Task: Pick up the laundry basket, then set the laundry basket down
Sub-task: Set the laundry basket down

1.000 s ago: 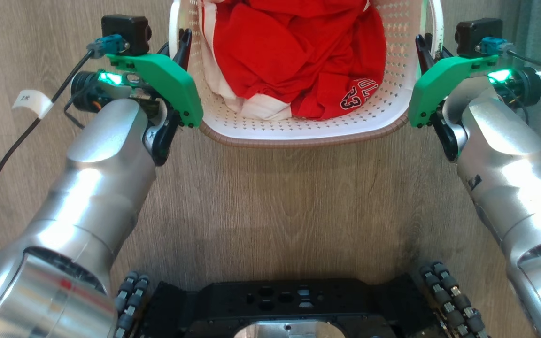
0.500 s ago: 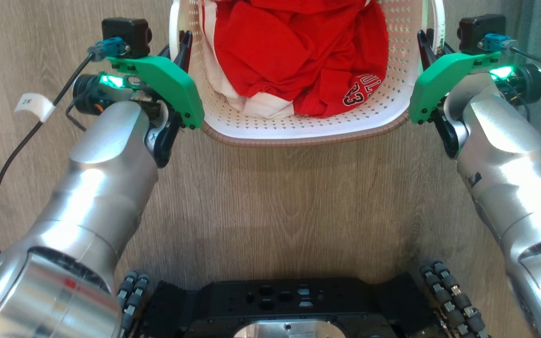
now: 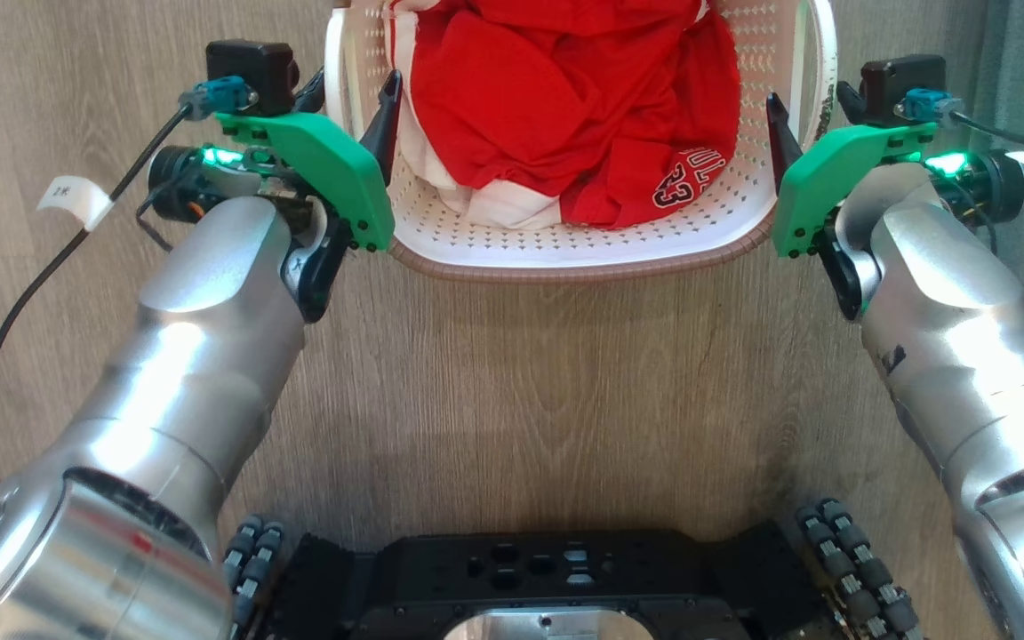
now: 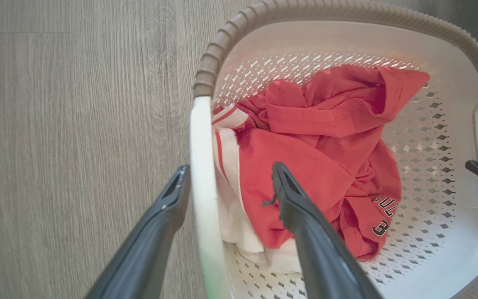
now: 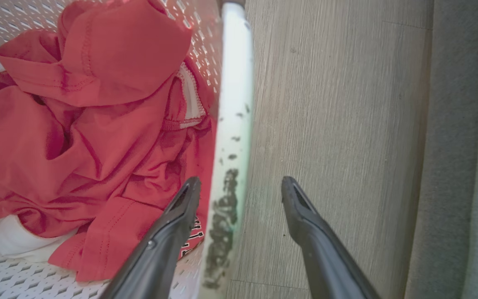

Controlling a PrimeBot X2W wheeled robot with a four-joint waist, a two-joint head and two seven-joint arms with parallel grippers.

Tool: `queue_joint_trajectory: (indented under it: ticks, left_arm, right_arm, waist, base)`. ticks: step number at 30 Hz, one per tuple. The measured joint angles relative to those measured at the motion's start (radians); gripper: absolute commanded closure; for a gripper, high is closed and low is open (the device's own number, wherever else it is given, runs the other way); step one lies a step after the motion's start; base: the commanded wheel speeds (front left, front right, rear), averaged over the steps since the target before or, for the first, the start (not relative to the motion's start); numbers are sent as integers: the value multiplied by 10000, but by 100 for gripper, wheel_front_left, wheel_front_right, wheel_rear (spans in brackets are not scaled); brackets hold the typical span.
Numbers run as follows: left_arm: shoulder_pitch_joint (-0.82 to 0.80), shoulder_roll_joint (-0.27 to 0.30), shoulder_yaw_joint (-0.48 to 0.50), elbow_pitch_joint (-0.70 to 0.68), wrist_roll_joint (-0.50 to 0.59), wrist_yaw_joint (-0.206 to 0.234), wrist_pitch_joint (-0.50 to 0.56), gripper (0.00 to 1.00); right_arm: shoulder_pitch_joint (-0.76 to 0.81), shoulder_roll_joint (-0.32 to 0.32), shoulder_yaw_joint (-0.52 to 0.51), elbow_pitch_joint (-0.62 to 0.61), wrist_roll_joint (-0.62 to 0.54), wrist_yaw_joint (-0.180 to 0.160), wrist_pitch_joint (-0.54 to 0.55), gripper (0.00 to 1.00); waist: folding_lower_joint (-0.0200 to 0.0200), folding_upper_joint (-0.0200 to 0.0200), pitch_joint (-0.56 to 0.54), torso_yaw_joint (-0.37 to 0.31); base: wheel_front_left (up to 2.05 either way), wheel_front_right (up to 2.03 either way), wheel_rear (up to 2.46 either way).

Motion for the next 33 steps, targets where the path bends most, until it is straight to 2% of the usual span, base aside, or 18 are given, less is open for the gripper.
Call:
queue_joint_trajectory:
  ticks: [8, 16, 23, 33]
  left_arm:
    - [18, 44, -301, 59, -374, 0, 0, 0]
    - [486, 305, -188, 230, -349, 0, 0, 0]
    - [1316, 502, 579, -272, 244, 48, 0, 0]
    - [3010, 817, 2240, -2040, 1927, 729, 0, 0]
  right_arm:
    - [28, 2, 146, 0, 48, -2, -2, 0]
    - [703, -36, -92, -568, 63, -2, -4, 0]
    - [1613, -201, -387, -1373, -180, -2, -4, 0]
    - [3185, -207, -1237, -3074, -640, -2, -6, 0]
  waist:
    - [0, 0, -255, 1]
    - [0, 0, -1276, -24]
    - [-1, 0, -2502, -49]
    - [-1, 1, -4164, -97]
  base:
    - [0, 0, 0]
    - [0, 0, 0]
    - [0, 0, 0]
    - [0, 0, 0]
